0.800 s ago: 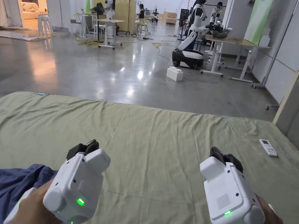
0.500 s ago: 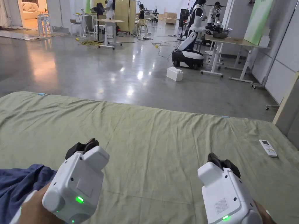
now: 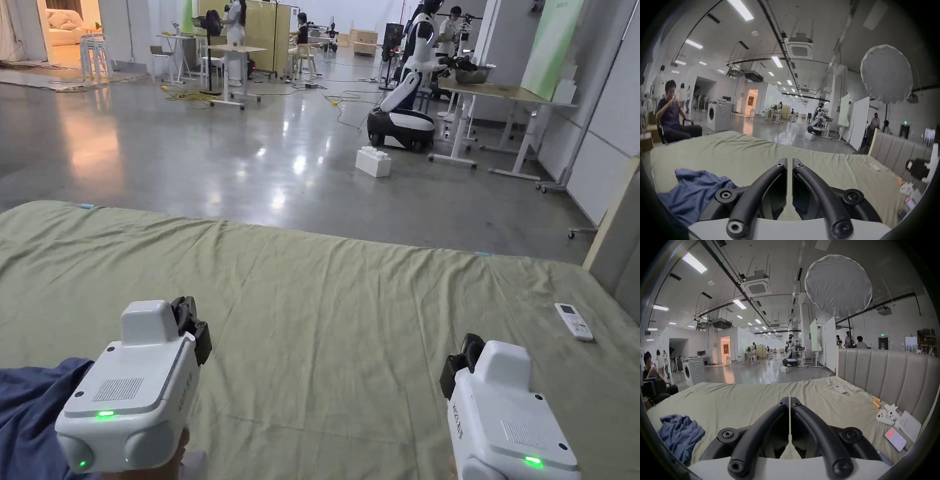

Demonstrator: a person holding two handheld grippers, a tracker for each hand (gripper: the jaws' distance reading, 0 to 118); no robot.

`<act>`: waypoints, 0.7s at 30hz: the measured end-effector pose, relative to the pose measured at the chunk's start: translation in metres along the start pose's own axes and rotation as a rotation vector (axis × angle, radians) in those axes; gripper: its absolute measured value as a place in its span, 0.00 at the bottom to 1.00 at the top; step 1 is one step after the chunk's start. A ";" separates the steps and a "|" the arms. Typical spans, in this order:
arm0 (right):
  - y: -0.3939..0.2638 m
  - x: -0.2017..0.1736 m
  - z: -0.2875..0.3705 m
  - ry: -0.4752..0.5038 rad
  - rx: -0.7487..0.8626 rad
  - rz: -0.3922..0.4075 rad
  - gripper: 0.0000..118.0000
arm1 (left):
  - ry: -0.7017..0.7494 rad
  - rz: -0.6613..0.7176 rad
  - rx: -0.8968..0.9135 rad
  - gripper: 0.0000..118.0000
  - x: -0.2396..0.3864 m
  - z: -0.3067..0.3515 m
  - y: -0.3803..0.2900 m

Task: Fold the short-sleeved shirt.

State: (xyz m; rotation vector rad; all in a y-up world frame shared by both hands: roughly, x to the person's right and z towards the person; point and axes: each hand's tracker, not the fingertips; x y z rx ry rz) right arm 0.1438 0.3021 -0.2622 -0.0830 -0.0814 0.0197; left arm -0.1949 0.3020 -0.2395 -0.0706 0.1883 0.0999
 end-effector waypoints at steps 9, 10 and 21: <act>0.006 -0.014 0.011 0.026 0.017 0.073 0.02 | -0.009 -0.155 -0.089 0.05 -0.008 0.010 0.002; 0.005 -0.016 0.010 0.031 0.016 0.078 0.02 | 0.002 -0.156 -0.122 0.05 -0.012 0.011 0.002; -0.009 -0.038 -0.001 0.096 -0.034 0.107 0.02 | 0.011 -0.065 -0.437 0.05 -0.108 0.016 0.002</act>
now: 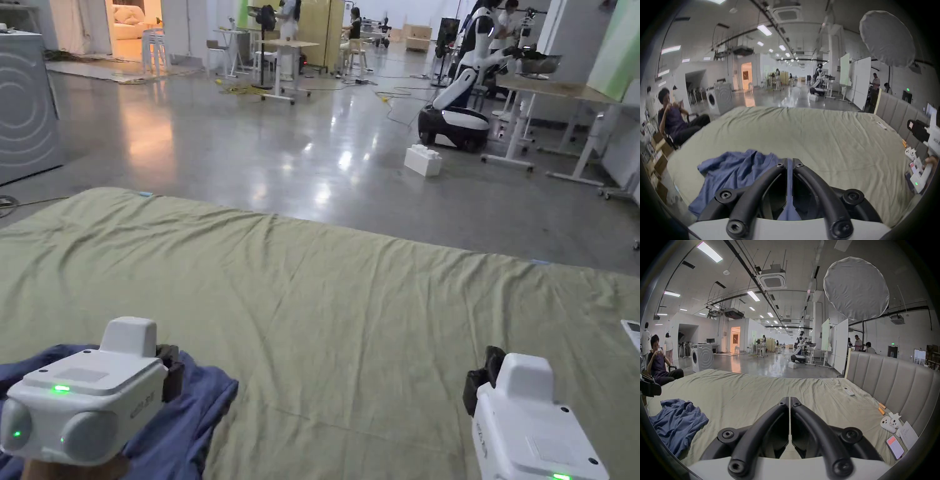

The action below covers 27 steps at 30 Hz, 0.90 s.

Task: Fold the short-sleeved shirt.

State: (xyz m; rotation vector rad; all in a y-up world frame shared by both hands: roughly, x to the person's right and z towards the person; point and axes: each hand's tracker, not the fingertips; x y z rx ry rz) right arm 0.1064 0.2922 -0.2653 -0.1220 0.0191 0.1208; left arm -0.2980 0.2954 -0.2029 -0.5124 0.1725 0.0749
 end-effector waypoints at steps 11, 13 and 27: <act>-0.019 -0.017 -0.012 0.034 -0.064 0.026 0.02 | 0.123 0.088 -0.323 0.77 -0.122 -0.045 -0.055; -0.020 -0.021 -0.013 0.041 -0.068 0.037 0.02 | 0.130 0.095 -0.374 0.83 -0.136 -0.056 -0.066; -0.035 -0.038 -0.019 0.052 -0.116 0.068 0.02 | 0.107 -0.030 -0.529 0.63 -0.115 -0.111 -0.129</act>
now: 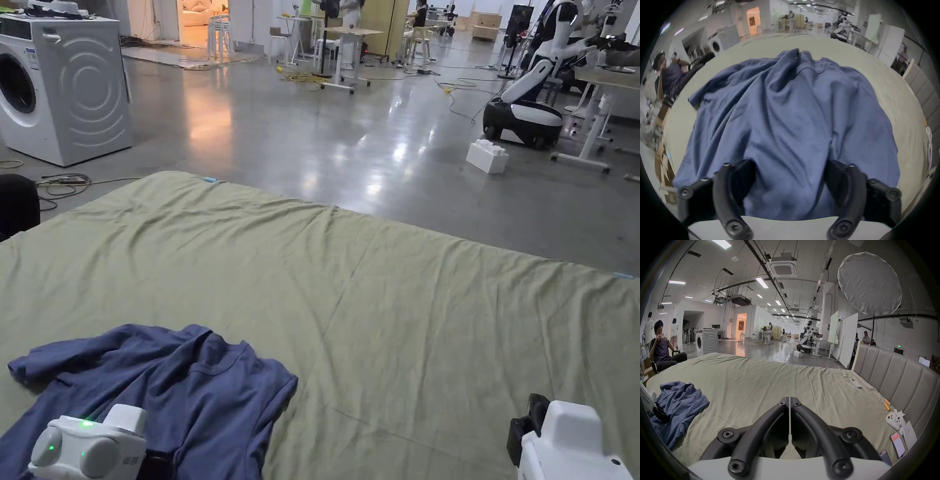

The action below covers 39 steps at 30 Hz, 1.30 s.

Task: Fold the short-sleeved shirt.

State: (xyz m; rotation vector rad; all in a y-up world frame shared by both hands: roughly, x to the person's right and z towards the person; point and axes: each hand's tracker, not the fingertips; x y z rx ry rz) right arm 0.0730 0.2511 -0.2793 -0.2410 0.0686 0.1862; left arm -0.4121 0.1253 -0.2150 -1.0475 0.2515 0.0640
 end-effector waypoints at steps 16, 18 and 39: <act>-0.005 0.004 0.002 -0.010 -0.013 0.001 0.02 | -0.009 0.078 0.113 0.05 -0.016 0.014 -0.001; -0.004 0.006 0.005 -0.014 -0.009 0.000 0.02 | -0.053 0.117 0.175 0.05 -0.022 0.027 0.003; 0.018 0.041 0.028 -0.061 0.077 -0.045 0.02 | -0.320 0.068 0.736 0.04 0.046 0.239 0.115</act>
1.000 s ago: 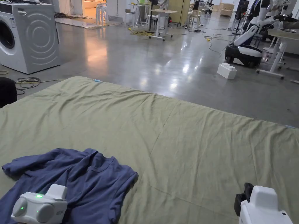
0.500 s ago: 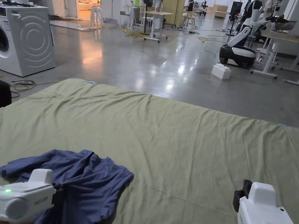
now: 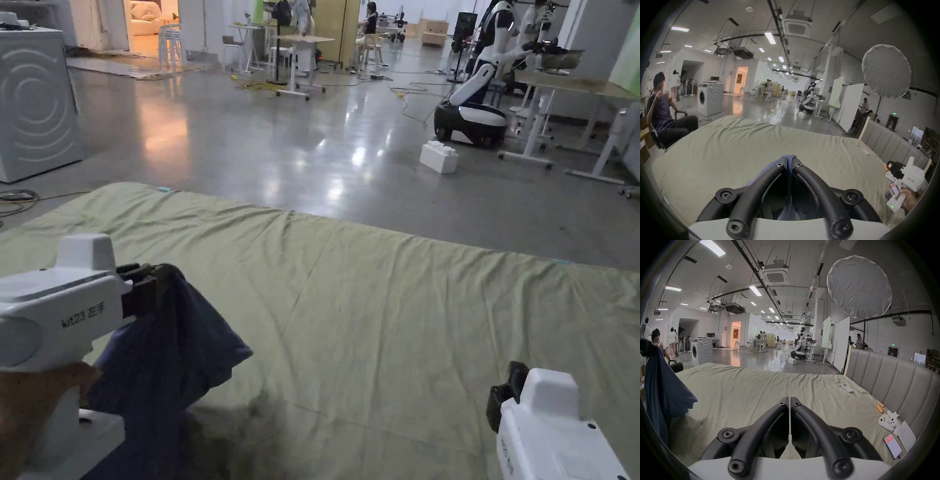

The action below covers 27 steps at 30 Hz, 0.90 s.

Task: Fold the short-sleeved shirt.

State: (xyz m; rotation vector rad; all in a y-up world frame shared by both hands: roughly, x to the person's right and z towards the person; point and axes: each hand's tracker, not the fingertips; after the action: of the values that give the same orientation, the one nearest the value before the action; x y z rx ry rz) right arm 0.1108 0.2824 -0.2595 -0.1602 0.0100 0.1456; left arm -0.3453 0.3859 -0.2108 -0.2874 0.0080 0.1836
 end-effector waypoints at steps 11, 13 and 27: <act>0.007 0.057 0.018 -0.084 0.029 -0.032 0.02 | -0.287 -0.081 0.020 0.04 0.155 -0.047 0.034; 0.007 0.068 0.020 -0.107 0.033 -0.036 0.02 | -0.337 -0.084 -0.003 0.04 0.182 -0.060 0.025; -0.015 0.131 0.032 -0.208 -0.016 -0.066 0.02 | -0.517 -0.096 -0.392 0.06 0.299 -0.121 -0.135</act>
State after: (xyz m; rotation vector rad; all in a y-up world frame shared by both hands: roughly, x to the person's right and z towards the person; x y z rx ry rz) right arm 0.2422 0.2915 -0.2279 -0.1603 -0.2038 0.0959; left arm -0.0243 0.2782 -0.2993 -0.6224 -0.5587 0.1588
